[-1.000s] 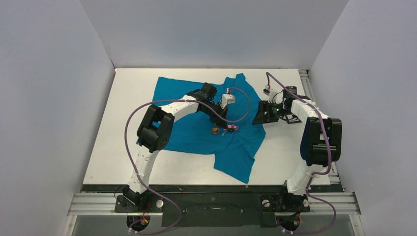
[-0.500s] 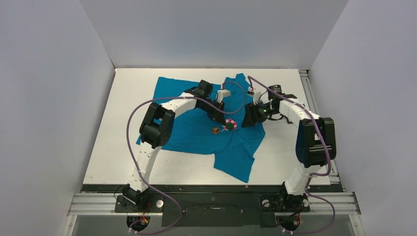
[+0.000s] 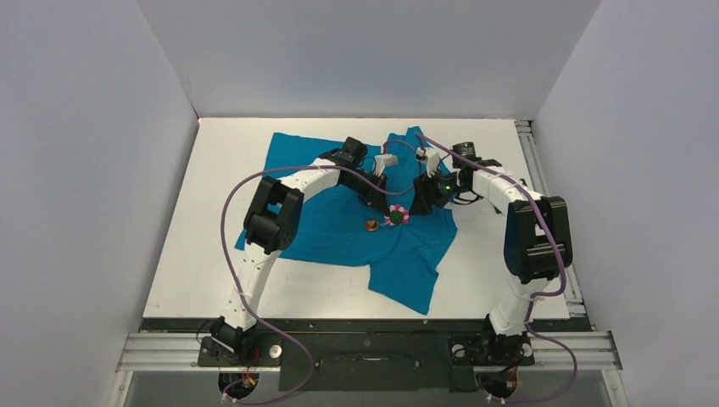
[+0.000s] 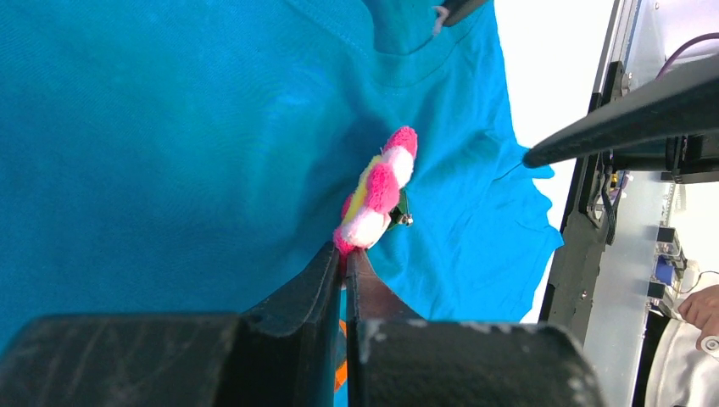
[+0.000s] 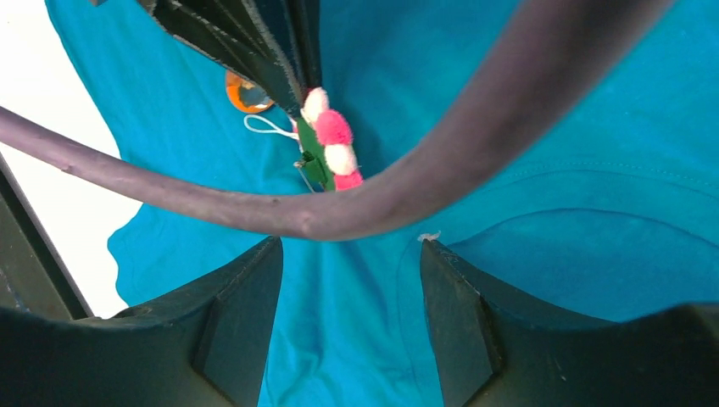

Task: Remove the brooch from the garment
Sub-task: Remove the brooch from the clothes.

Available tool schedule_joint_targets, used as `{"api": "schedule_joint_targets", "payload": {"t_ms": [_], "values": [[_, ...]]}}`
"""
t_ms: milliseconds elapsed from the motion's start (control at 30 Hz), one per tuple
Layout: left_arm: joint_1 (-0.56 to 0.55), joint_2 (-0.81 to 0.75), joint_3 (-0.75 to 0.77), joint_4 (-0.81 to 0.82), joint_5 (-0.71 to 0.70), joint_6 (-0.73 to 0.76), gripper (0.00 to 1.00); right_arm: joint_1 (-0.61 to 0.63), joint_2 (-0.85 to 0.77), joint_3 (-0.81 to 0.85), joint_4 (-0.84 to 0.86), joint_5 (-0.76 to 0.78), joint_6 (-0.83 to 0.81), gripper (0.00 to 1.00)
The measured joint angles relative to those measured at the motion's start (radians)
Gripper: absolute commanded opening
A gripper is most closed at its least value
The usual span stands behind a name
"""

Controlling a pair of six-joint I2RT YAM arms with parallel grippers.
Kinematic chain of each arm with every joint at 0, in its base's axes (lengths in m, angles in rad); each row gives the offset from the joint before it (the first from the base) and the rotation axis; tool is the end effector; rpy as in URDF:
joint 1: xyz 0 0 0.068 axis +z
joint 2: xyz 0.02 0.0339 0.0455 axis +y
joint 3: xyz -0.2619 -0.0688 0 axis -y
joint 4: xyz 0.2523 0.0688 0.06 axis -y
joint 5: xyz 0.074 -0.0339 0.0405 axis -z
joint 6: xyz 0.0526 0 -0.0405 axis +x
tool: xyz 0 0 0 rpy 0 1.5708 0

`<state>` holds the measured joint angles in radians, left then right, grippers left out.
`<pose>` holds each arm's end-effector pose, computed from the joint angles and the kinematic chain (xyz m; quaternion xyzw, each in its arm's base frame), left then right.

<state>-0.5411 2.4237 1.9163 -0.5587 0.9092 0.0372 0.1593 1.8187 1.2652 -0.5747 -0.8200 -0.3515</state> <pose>0.4229 -0.3026 0.1226 0.3531 0.8026 -0.4677 0.1112 0.3666 0.0979 0.1865 -0.3107 0.8436 0.3678 0.2377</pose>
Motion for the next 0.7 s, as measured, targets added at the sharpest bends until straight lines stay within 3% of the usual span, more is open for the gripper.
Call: {"api": "schedule_joint_targets", "payload": {"t_ms": [533,700], "values": [[-0.009,0.03,0.022,-0.009,0.008,-0.024,0.0,-0.001,0.051,0.01,0.014,-0.044,0.073,0.56],[-0.018,0.032,0.022,-0.008,0.008,-0.035,0.0,-0.039,0.061,-0.025,0.094,-0.096,0.198,0.59]]}}
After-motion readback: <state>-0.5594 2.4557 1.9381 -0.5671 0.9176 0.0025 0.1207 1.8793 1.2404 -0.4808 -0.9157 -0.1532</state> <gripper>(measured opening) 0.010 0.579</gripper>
